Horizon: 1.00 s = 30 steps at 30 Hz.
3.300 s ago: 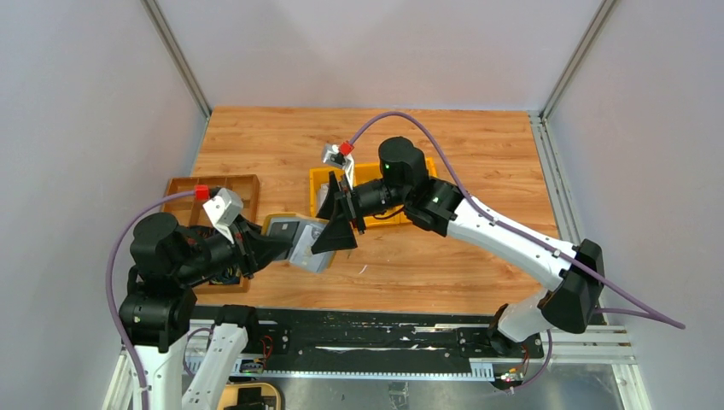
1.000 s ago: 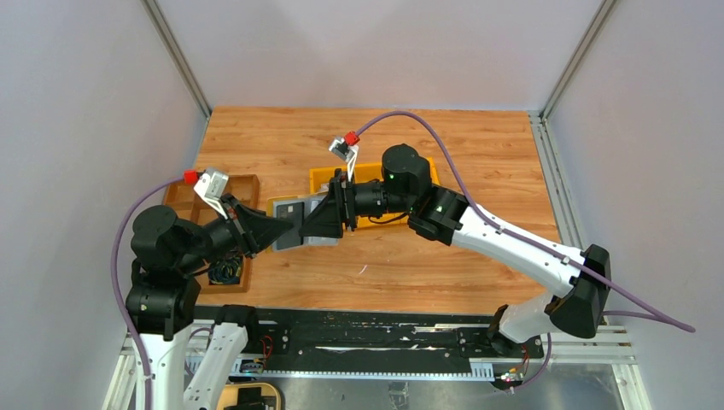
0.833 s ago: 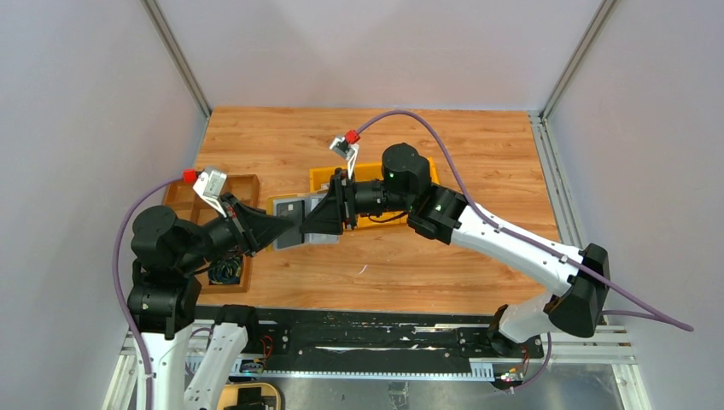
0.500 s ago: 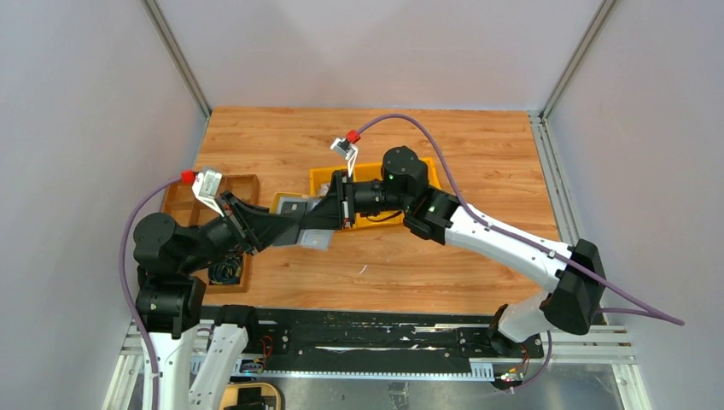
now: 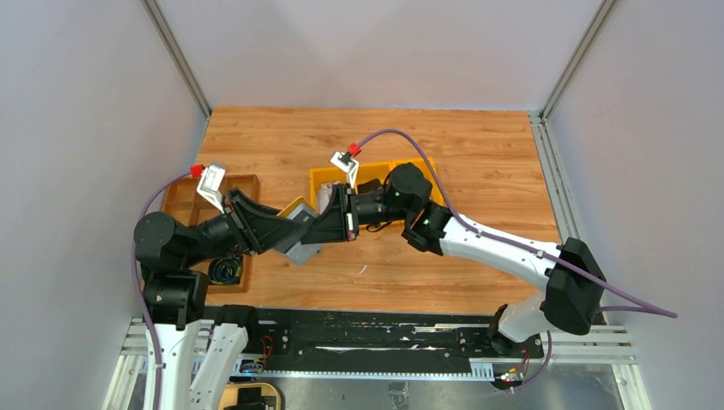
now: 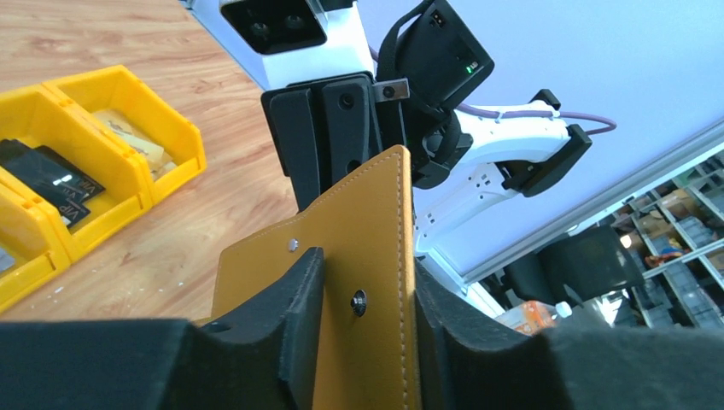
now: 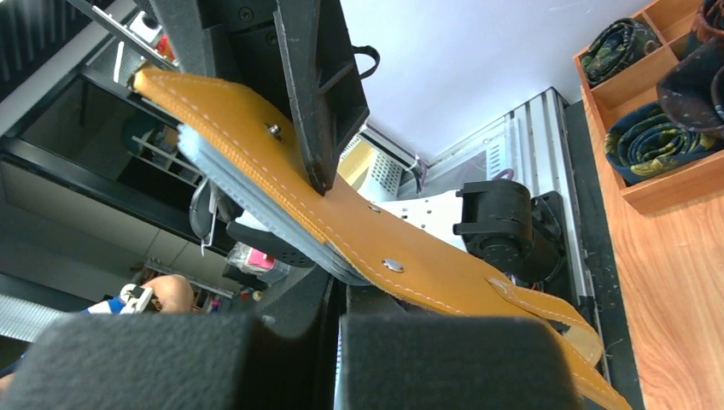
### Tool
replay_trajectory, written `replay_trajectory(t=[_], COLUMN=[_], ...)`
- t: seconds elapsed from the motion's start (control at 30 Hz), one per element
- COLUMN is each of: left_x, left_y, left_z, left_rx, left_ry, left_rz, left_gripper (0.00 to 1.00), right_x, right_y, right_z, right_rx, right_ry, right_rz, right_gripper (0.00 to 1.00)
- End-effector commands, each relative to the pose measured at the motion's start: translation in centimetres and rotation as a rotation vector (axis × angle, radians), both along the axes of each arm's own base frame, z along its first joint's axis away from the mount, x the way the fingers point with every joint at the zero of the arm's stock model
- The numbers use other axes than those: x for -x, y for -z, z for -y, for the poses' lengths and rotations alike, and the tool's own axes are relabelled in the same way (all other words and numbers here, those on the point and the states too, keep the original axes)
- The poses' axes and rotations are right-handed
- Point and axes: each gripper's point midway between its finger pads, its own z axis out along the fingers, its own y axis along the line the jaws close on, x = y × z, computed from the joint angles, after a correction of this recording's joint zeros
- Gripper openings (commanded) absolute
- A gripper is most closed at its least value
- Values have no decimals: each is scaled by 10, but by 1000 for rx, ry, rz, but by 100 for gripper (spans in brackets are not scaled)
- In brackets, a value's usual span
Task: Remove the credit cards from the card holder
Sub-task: Remove the credit card from the card holder.
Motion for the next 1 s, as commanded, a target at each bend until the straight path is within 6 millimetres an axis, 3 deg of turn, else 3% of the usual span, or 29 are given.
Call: replay_trajectory(t=[0.0,0.1,0.27,0.4,0.63,0.97], left_x=[11,3,-4,-7,-11,-12], left_y=[-7,-11,-21,-31,-31,-29], left_z=[3,-2,-13,-19,-21,-19], left_rx=[-5,-21,-47,-21,12,31], left_ry=[42,-33,-157,-225,-249,-239], left_rz=[20,43,104,120,79,52], left_gripper=[27,15,2,0,0,0], right_x=[4,2,-10,-18,-32,-30], right_y=[-19,-21,-22,-21,-13,-36], right_z=[10,13,16,13,2,-13], right_rx=[-86,-89,-95,-87,-67,-199], right_ry=[15,45,148,206,275,181], right_rz=[30,41,26,1,-61,-129], right_gripper=[0,1,34,46,49,46])
